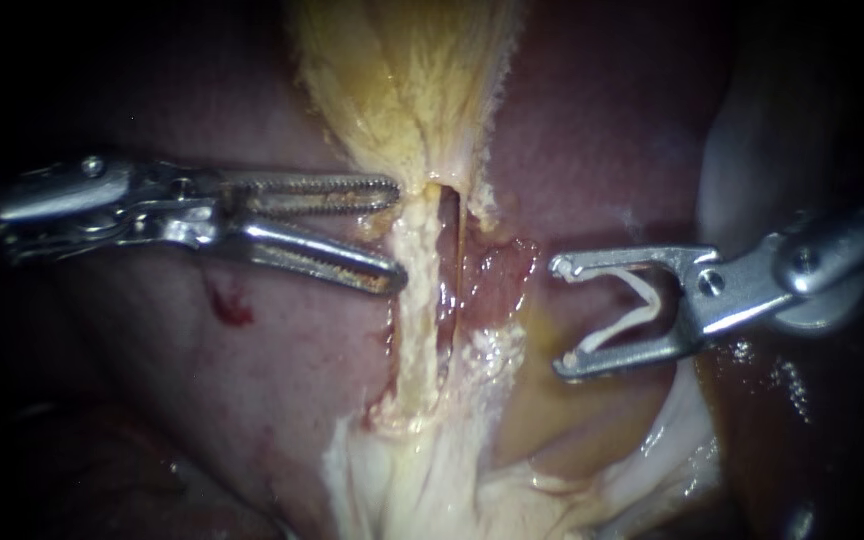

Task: Grabbing gallbladder

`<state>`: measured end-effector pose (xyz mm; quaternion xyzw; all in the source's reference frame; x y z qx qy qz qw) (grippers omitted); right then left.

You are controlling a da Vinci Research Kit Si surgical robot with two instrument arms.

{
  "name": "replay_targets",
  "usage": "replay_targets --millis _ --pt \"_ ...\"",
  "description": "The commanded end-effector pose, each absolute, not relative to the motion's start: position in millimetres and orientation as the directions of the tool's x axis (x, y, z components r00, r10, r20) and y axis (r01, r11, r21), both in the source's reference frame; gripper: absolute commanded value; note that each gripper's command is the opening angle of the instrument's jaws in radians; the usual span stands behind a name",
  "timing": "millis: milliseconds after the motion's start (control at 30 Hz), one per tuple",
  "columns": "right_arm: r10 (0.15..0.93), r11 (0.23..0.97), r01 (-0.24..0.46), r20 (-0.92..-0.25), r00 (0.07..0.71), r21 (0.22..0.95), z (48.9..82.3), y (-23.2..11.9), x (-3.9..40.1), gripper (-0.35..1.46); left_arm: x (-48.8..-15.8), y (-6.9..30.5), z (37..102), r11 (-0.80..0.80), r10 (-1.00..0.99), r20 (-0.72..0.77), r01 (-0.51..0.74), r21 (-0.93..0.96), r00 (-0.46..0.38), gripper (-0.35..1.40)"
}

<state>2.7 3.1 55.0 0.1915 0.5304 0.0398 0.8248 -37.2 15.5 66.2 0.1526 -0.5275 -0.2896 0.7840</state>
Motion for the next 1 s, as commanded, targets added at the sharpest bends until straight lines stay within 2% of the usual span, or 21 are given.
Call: replay_targets --millis 33,367,600,767,867,1000 --pt "0.269 0.924 0.138 -0.86 0.434 0.358 55.0 3.1 2.7 0.46 -37.0 15.4 66.4 0.786 -0.615 0.737 0.296 0.543 0.28 0.46" --pt "0.269 0.924 0.138 -0.86 0.434 0.358 55.0 3.1 2.7 0.46 -36.3 15.6 66.9 0.781 -0.617 0.728 0.348 0.519 0.3 0.51" --pt "0.269 0.924 0.138 -0.86 0.434 0.358 55.0 3.0 2.7 0.46 -35.9 16.2 67.7 0.777 -0.62 0.721 0.365 0.512 0.309 0.46" --pt "0.269 0.924 0.138 -0.86 0.434 0.358 54.9 3.0 2.7 0.46 -35.5 16.2 68.1 0.777 -0.62 0.718 0.374 0.507 0.316 0.22" --pt "0.269 0.923 0.138 -0.86 0.434 0.358 54.9 3.0 2.7 0.46 -35.4 16.2 68.3 0.777 -0.621 0.713 0.377 0.504 0.326 0.02" --pt "0.268 0.923 0.138 -0.86 0.434 0.358 54.9 3.0 2.8 0.46 -35.1 16.2 68.7 0.782 -0.616 0.711 0.376 0.497 0.34 -0.35"
